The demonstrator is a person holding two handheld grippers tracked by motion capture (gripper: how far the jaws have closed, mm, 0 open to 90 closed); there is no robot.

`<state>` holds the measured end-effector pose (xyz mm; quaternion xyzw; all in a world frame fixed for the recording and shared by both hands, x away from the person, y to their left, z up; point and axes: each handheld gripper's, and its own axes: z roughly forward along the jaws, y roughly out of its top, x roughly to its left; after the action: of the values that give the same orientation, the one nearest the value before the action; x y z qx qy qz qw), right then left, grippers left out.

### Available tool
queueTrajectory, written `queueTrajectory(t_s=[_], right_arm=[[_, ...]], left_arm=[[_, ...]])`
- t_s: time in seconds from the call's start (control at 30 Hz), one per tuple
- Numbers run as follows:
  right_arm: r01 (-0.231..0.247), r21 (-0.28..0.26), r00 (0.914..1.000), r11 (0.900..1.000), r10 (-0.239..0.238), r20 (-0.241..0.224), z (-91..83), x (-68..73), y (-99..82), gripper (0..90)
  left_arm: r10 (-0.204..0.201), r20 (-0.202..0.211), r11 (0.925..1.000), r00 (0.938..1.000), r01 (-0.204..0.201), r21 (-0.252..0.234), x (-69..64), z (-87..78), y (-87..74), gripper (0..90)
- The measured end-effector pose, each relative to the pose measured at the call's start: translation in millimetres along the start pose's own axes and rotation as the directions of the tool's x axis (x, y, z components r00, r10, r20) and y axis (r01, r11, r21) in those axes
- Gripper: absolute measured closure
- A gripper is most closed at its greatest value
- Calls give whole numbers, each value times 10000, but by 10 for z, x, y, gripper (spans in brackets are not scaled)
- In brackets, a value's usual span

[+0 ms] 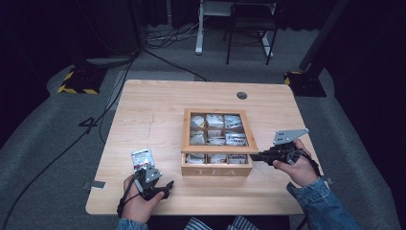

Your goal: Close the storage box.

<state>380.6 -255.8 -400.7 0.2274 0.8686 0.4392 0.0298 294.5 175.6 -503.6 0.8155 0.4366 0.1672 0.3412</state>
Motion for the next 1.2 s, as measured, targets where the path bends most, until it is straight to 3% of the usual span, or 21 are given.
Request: queueTrajectory(t_s=[0.47, 0.63, 0.8, 1.2], right_arm=[[191, 1050, 9998, 9943, -184, -83, 77, 6, -19, 900], [224, 1463, 9994, 9890, -185, -281, 103, 6, -30, 900], [279, 1848, 9995, 9824, -246, -197, 117, 20, -28, 900], [230, 2351, 9997, 9717, -196, -164, 91, 21, -27, 900]], left_arm=[[-20, -22, 10000, 10000, 20, -40, -3, 7, 3, 263], [-21, -17, 10000, 10000, 21, -43, -3, 8, 3, 263], [-22, -23, 10000, 10000, 22, -38, -4, 8, 3, 263], [-16, -36, 10000, 10000, 16, -46, -4, 9, 4, 263]])
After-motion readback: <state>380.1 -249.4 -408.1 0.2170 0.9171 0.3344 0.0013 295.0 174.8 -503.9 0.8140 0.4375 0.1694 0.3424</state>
